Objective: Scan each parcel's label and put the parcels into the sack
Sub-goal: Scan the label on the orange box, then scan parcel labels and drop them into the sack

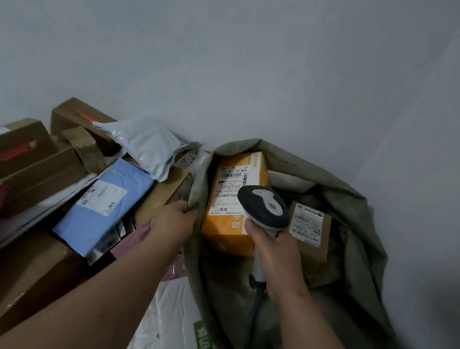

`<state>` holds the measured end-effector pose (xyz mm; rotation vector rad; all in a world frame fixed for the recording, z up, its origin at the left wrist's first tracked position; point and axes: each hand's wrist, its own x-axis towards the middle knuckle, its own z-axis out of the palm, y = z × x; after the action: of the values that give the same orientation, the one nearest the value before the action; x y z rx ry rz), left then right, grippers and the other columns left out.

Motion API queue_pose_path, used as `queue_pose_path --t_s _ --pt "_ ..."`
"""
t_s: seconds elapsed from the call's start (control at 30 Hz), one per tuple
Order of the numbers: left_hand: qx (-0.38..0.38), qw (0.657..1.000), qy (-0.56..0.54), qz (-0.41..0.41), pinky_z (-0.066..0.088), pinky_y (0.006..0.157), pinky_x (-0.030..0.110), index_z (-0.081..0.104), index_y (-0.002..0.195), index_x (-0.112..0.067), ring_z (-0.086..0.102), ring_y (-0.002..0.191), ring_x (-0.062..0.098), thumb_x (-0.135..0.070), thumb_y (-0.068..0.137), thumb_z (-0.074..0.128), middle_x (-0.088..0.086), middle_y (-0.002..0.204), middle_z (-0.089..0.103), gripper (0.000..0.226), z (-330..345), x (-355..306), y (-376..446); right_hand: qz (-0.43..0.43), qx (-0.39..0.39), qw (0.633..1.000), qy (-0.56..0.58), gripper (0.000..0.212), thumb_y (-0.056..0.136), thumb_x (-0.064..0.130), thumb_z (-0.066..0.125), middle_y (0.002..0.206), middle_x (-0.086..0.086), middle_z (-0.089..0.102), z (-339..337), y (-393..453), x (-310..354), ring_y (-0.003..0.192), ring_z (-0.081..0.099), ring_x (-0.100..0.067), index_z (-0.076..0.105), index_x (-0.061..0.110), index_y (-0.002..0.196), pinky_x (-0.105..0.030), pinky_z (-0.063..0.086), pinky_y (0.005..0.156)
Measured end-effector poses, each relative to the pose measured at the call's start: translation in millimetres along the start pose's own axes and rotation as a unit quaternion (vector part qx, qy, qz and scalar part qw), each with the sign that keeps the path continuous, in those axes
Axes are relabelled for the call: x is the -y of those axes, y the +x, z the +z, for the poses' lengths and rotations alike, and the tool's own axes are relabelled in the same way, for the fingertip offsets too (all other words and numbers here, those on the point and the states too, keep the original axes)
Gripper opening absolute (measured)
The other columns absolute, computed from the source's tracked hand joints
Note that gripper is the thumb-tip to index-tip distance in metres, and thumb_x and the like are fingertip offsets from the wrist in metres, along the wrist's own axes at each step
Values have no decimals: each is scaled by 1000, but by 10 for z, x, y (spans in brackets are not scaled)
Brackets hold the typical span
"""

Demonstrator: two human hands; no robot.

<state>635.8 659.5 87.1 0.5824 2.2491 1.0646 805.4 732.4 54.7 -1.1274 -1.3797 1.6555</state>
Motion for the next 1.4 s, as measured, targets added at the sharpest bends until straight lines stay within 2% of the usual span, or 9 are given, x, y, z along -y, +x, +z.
queue_pose_path --t_s 0.13,0.2,0.37,0.47,0.63,0.77,0.9,1.17,1.4 --pt "-32 976 -203 68 60 63 29 69 85 -25 71 74 13 -22 101 56 0 79 73 20 -260 -382 -14 22 43 999 -15 31 73 54 78 105 19 74 48 189 2 104 66 -3 69 47 103 -28 51 88" --pt "-52 963 -247 97 60 64 31 71 83 -25 70 72 14 -23 100 57 0 77 74 22 -372 -501 1 48 63 997 -21 25 79 51 76 105 16 73 70 285 3 103 65 -5 67 46 102 -27 51 85" --pt "-17 984 -169 62 56 66 30 69 90 -24 71 82 22 -32 101 57 7 90 74 18 -276 -328 22 115 87 989 -36 41 76 47 79 111 7 73 198 353 -80 105 66 -16 68 34 113 -42 54 97" --pt "-39 983 -178 32 58 75 36 69 90 -26 70 87 23 -38 99 57 6 92 73 19 -279 -122 26 111 34 993 1 28 75 48 76 105 5 73 178 286 -80 100 67 -20 68 39 100 -39 60 76" --pt "-75 977 -192 52 46 57 18 69 94 -27 65 79 8 -46 97 58 -5 88 69 22 -396 49 -23 65 -22 998 15 19 87 37 75 82 4 78 91 148 46 69 75 -12 73 23 100 -24 55 54" --pt "-78 969 -227 66 43 44 11 68 90 -17 58 50 -3 -36 99 58 -8 64 64 23 -531 161 -133 39 -12 999 8 20 89 31 75 73 -2 76 183 -105 251 66 75 -18 73 13 97 -23 54 50" --pt "-83 980 -176 38 42 55 25 68 100 -17 53 59 11 -30 98 59 0 74 63 16 -731 501 -211 33 4 999 -6 20 88 29 76 68 -7 73 359 -495 380 64 74 -24 72 10 93 -30 54 54" --pt "88 990 -109 -16 43 58 27 66 96 -13 56 67 18 -26 99 59 7 82 64 15 -874 1478 -583 98 -44 991 -79 21 88 29 75 67 -3 74 616 -1421 -86 63 75 -18 72 9 92 -30 57 59" --pt "226 960 -92 -134 47 68 30 63 94 -13 59 76 19 -31 96 64 6 88 65 18 -505 1943 -1007 168 -122 974 -92 26 85 32 79 69 0 75 387 -1853 -703 63 74 -15 71 9 94 -26 53 52"
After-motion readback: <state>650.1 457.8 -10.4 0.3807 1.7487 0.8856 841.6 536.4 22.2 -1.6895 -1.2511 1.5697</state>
